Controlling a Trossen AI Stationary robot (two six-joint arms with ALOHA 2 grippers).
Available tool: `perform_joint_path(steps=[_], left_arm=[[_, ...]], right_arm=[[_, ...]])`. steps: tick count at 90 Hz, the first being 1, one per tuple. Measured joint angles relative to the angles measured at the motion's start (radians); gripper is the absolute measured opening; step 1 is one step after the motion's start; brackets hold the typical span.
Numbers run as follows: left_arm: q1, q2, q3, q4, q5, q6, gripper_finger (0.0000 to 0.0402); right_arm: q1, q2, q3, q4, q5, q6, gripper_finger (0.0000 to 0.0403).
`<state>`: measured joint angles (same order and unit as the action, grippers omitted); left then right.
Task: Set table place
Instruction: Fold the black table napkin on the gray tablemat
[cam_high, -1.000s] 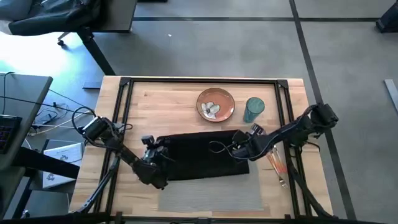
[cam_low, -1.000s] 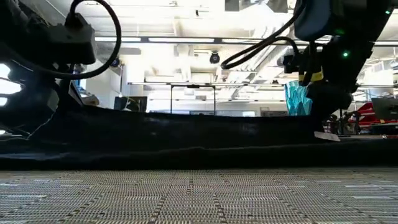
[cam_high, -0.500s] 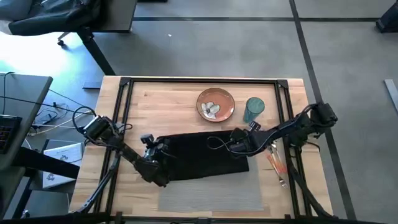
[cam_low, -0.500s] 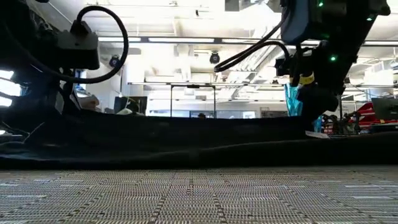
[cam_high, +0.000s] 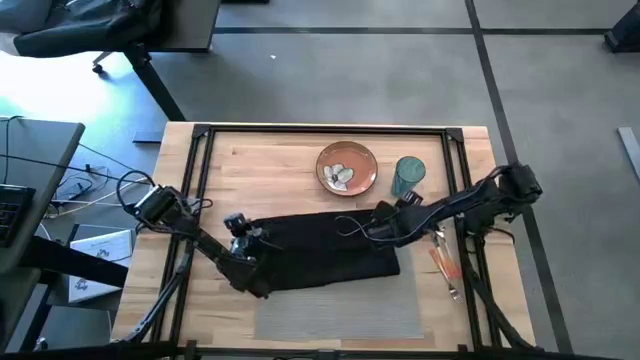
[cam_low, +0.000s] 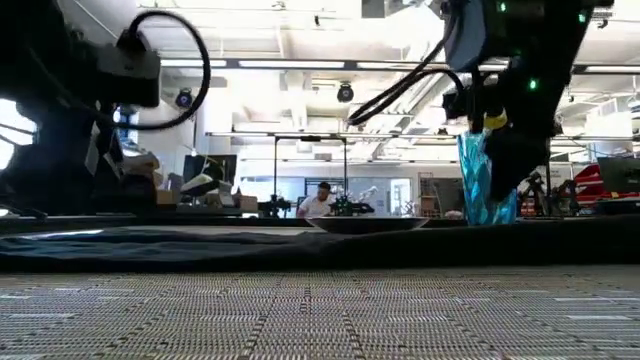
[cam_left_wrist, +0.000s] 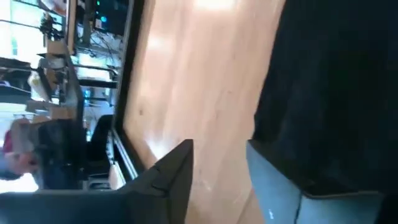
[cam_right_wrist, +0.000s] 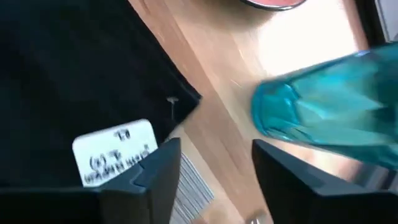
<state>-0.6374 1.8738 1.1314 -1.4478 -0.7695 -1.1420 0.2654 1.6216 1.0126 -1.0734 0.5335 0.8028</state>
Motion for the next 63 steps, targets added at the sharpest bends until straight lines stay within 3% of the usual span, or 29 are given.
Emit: perform_joint_path(steps=[12,28,42,63], left_arm=[[-0.047,-0.099,0.023,0.140,0.007,0.102,0.0160],[-0.104,-0.259,-0.068,0.537,0.168,0.263,0.0161],[-0.106,-0.325,-0.229,0.815,0.307,0.291,0.0161],[-0.075,-0.323,-0.407,1.035,0.409,0.276,0.0161]], right_arm=[[0.057,-0.068,0.033,0.045,-0.092,-0.081,0.0212],[0.181,-0.110,-0.026,0.316,-0.291,-0.235,0.0213],[0.255,-0.092,-0.150,0.519,-0.305,-0.304,0.0213],[0.243,-0.090,-0.265,0.599,-0.343,-0.207,0.0201]])
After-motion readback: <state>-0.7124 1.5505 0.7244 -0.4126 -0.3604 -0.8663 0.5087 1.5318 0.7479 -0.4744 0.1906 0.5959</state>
